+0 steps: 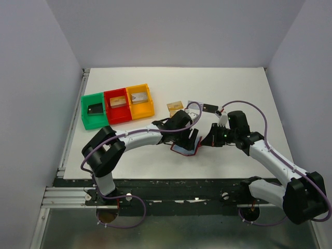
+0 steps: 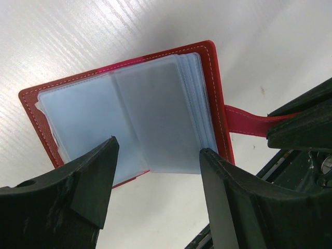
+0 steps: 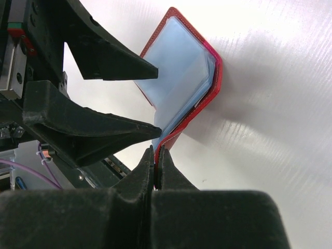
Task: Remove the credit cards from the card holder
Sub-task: Remove the credit card from the card holder.
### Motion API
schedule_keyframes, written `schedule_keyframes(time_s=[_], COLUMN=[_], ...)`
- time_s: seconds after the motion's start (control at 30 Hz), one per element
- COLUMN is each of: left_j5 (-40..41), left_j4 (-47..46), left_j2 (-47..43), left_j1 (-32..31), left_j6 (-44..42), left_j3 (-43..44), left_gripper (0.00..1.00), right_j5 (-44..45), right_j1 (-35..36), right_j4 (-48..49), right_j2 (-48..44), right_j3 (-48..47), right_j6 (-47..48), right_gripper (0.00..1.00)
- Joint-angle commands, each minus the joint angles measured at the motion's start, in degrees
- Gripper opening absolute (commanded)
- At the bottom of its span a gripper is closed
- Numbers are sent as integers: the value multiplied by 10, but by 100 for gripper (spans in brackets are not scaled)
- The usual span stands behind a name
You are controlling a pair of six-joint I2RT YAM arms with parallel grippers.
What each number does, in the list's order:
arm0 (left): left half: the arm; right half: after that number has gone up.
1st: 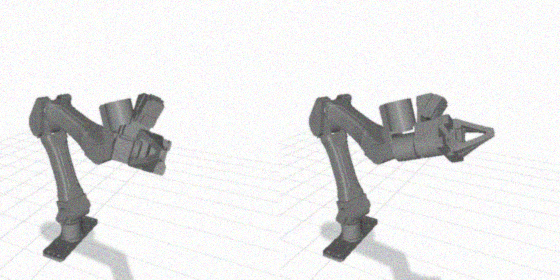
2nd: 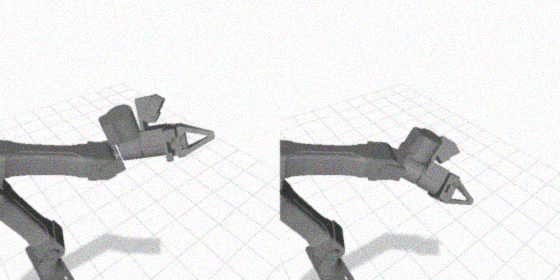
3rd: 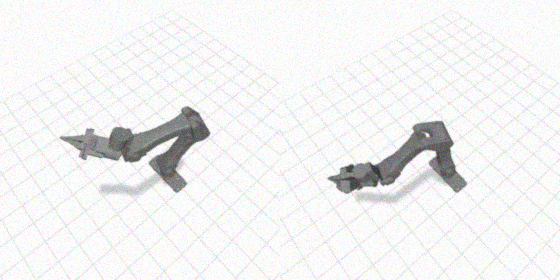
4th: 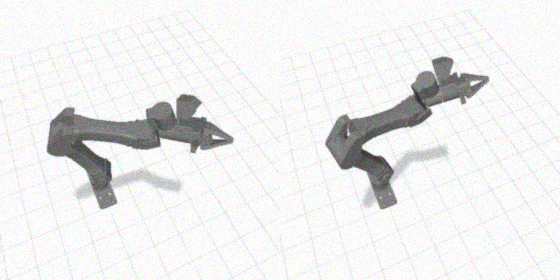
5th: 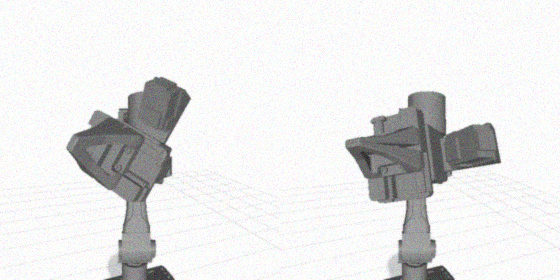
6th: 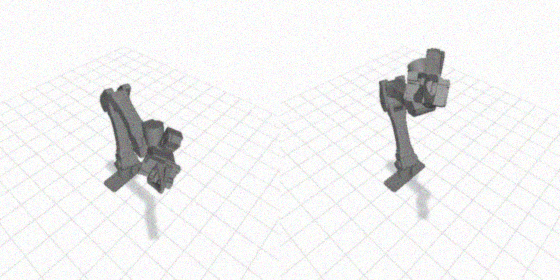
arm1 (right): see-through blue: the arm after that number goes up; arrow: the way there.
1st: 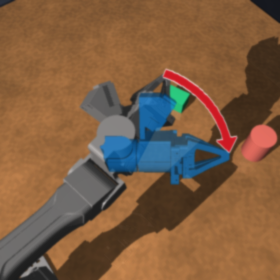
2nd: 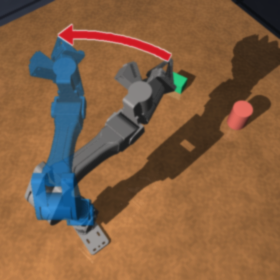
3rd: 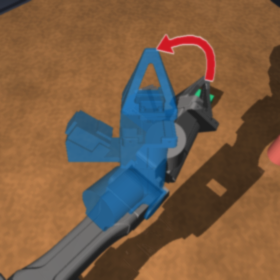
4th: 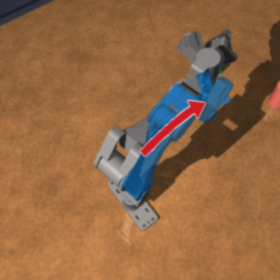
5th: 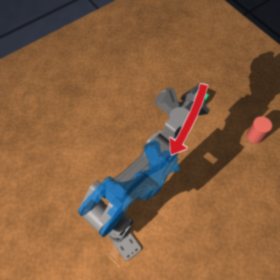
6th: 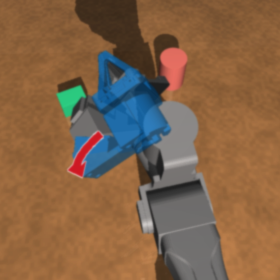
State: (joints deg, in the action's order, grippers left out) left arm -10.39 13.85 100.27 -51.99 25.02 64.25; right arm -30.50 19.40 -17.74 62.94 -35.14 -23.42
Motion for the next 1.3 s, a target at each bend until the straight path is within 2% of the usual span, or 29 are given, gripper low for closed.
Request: schedule_keyframes(time_s=[0.0, 0.73, 0.97, 1.13, 1.27], left_j5=[-17, 96, 157, 128, 29], left_j4=[11, 29, 33, 17, -21], left_j2=[15, -10, -69, -96, -94], left_j1=[-3, 7, 28, 57, 57], left_j6=[-8, 16, 30, 33, 14], left_j3=[16, 4, -32, -53, -49], left_gripper=[76, 75, 80, 80, 75], right_j5=[-2, 8, 33, 64, 108], right_j1=[1, 1, 1, 1, 1], right_j4=[-13, -37, -55, -89, -128], right_j2=[-8, -19, -26, -29, -26], right_j3=[-13, -12, -13, -22, -34], right_j6=[9, 18, 21, 21, 15], right_gripper=[0, 0, 0, 0, 0])
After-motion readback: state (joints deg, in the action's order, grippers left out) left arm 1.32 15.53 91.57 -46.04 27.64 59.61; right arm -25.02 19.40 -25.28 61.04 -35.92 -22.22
